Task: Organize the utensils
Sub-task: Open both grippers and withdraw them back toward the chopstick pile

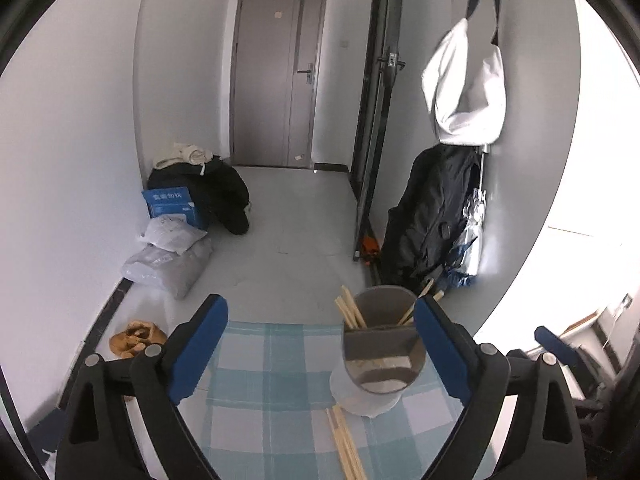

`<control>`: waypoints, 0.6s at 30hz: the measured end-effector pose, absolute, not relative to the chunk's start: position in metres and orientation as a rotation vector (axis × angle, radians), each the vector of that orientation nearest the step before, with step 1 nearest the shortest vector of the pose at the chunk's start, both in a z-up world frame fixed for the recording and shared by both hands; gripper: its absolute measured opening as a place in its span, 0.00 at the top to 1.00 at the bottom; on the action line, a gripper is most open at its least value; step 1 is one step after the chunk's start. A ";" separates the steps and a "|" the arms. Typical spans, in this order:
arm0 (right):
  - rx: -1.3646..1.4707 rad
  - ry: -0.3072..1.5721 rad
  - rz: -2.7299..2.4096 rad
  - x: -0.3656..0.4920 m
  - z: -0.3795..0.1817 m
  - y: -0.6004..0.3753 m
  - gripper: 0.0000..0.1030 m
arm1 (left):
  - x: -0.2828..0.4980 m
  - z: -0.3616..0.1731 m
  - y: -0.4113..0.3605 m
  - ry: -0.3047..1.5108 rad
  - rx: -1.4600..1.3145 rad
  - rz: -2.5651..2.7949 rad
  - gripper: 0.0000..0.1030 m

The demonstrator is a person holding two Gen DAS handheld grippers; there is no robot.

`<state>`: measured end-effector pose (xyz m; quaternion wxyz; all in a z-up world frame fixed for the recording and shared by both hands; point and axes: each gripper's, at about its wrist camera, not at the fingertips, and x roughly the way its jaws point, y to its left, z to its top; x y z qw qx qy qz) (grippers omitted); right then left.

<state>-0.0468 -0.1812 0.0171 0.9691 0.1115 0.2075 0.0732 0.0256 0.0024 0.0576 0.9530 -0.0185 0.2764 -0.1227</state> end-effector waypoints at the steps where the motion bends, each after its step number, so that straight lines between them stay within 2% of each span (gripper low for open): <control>1: 0.223 0.415 0.143 -0.049 0.016 -0.181 0.16 | 0.022 0.056 0.003 0.553 -0.032 -0.245 0.11; 18: 0.192 0.492 0.131 -0.066 -0.031 -0.166 0.15 | 0.001 0.007 0.022 0.544 -0.083 -0.147 0.10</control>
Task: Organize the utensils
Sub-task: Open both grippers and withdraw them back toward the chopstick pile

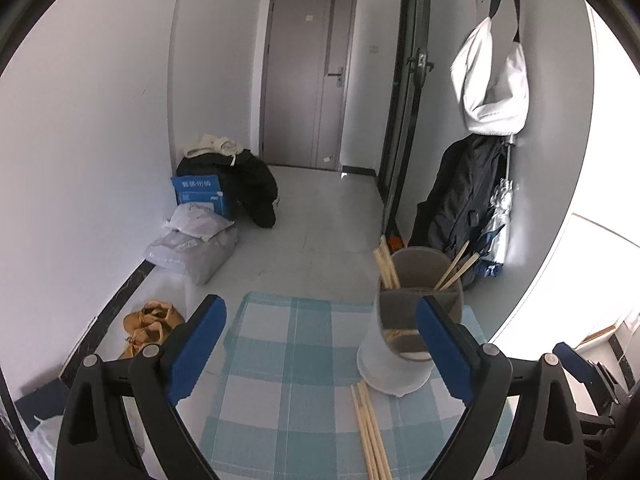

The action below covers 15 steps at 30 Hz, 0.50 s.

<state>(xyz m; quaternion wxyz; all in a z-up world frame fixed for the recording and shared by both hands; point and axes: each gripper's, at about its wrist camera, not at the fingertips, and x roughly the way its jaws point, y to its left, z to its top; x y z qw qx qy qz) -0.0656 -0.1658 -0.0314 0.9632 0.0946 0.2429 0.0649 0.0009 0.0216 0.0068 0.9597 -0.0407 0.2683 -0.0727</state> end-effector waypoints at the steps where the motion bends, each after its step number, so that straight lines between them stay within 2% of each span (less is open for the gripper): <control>1: 0.192 0.502 0.131 -0.066 -0.035 -0.165 0.15 | 0.001 0.003 0.022 0.549 -0.085 -0.147 0.10; 15: 0.143 0.649 0.082 -0.055 -0.083 -0.162 0.15 | 0.017 -0.056 0.016 0.649 -0.092 -0.138 0.10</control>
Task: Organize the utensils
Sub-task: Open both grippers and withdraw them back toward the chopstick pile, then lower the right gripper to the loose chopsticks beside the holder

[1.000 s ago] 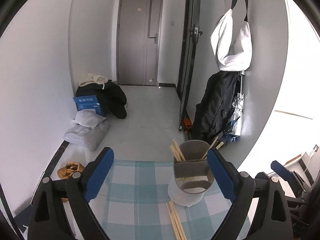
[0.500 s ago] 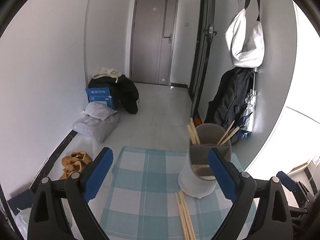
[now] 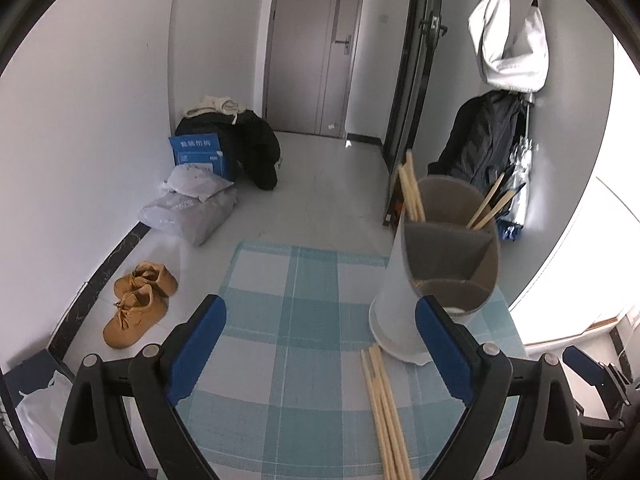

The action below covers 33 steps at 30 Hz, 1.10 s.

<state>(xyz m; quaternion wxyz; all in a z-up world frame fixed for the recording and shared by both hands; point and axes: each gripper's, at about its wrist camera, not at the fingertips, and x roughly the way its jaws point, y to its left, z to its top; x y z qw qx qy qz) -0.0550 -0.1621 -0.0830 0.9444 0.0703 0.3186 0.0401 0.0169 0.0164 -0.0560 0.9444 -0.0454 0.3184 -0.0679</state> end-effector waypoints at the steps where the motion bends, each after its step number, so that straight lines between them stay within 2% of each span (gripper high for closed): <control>1: 0.134 0.663 0.082 -0.053 -0.087 -0.160 0.15 | 0.018 -0.059 0.016 0.654 -0.092 -0.140 0.10; 12: 0.088 0.797 0.139 -0.033 -0.124 -0.142 0.16 | 0.029 -0.078 0.032 0.740 -0.109 -0.152 0.10; 21: 0.019 0.904 0.165 -0.014 -0.151 -0.113 0.21 | 0.042 -0.088 0.055 0.779 -0.143 -0.109 0.10; 24: -0.012 0.950 0.159 -0.008 -0.162 -0.107 0.30 | 0.046 -0.093 0.060 0.806 -0.155 -0.097 0.10; 27: -0.038 0.982 0.164 -0.007 -0.171 -0.102 0.33 | 0.049 -0.097 0.067 0.832 -0.178 -0.090 0.10; 33: -0.109 0.997 0.165 -0.012 -0.180 -0.095 0.46 | 0.053 -0.100 0.077 0.887 -0.243 -0.095 0.10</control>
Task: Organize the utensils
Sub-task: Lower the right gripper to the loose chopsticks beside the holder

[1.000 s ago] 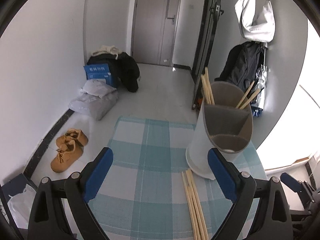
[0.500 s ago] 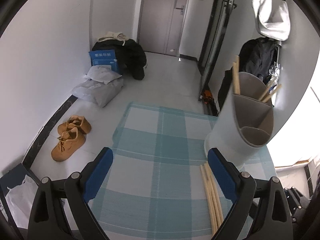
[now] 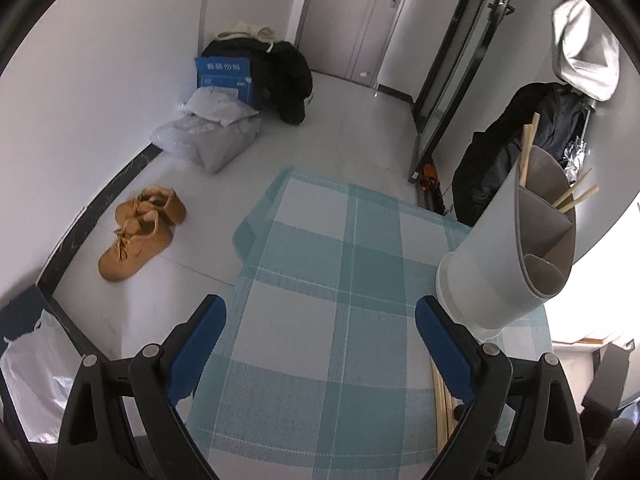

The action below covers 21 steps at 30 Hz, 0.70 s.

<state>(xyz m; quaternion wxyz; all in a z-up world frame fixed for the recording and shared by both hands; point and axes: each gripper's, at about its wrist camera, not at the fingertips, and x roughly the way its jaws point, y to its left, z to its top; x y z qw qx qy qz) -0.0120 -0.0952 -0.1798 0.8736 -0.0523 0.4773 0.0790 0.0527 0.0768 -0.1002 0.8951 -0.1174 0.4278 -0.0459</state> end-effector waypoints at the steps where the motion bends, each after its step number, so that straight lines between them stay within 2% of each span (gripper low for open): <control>1: -0.116 0.997 0.166 -0.013 -0.180 -0.095 0.46 | 0.053 -0.100 0.077 0.886 -0.248 -0.096 0.10; 3: -0.121 0.994 0.169 -0.016 -0.180 -0.094 0.47 | 0.052 -0.099 0.078 0.884 -0.251 -0.094 0.10; 11: -0.179 1.007 0.201 -0.016 -0.177 -0.079 0.61 | 0.053 -0.100 0.083 0.898 -0.265 -0.089 0.10; 21: -0.203 1.062 0.227 -0.006 -0.175 -0.072 0.63 | 0.056 -0.099 0.100 0.891 -0.309 -0.042 0.10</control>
